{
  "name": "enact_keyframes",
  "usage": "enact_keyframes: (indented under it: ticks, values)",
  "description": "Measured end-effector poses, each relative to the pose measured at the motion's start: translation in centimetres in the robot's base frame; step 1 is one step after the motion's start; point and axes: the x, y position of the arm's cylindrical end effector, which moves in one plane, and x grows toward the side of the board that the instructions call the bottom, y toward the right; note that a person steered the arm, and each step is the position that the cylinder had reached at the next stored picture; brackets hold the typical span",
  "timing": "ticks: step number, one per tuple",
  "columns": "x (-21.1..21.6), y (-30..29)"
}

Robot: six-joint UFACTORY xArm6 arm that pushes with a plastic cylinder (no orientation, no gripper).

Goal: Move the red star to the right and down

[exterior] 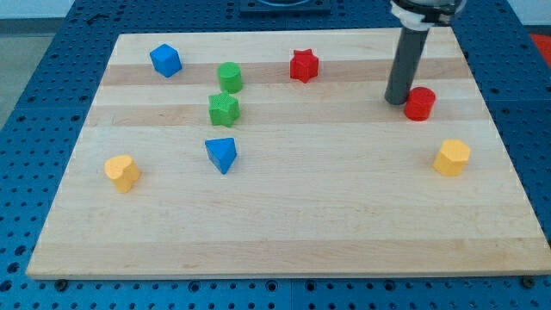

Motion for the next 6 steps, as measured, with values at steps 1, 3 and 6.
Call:
enact_keyframes:
  ticks: [1,3,6]
  values:
    - [0.4,0.7]
    - [0.5,-1.8]
    - [-0.7,-14.1]
